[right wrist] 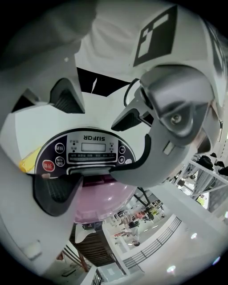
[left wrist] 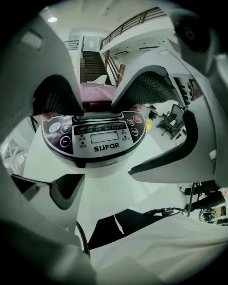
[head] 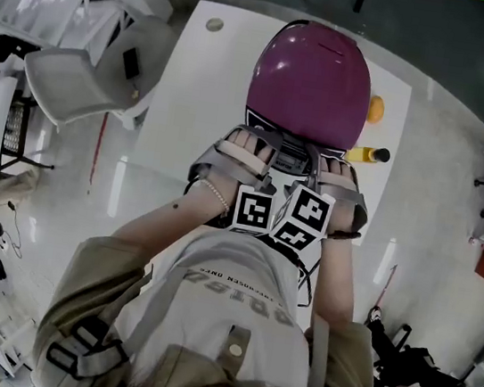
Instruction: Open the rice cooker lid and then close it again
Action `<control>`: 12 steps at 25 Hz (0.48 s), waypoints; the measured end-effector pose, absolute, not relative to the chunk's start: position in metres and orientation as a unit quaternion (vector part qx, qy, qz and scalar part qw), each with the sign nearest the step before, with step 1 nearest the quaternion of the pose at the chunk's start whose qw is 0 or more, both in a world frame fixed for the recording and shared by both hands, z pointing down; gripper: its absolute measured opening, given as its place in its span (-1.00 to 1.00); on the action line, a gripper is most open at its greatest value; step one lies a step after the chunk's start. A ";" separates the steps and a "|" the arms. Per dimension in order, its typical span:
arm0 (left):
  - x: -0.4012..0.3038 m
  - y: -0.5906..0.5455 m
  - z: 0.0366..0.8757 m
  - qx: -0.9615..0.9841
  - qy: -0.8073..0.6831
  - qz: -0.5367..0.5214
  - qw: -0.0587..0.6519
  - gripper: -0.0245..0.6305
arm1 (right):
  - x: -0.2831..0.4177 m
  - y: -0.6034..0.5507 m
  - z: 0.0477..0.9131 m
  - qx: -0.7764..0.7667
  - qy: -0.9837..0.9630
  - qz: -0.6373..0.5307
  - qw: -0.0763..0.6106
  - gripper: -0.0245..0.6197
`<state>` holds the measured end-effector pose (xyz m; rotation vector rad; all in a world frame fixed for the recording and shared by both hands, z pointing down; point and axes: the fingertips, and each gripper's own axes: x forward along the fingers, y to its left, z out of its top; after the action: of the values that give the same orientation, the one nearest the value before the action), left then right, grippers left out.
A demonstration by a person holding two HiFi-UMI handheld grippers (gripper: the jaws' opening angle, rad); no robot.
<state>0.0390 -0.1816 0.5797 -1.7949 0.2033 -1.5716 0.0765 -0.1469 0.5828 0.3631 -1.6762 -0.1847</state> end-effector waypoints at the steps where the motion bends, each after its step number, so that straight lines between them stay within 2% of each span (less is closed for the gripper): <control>1: 0.040 -0.181 0.579 -0.702 0.081 -0.609 0.361 0.36 | 0.076 -0.147 0.582 0.163 -0.742 -0.079 0.645 0.38; 12: 0.048 -0.178 0.574 -0.767 0.094 -0.561 0.298 0.36 | 0.066 -0.148 0.568 0.191 -0.809 -0.032 0.556 0.38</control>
<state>0.0476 -0.1777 0.5736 -2.0381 0.2505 -1.4898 0.0658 -0.1483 0.5677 0.4500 -1.9093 -0.0749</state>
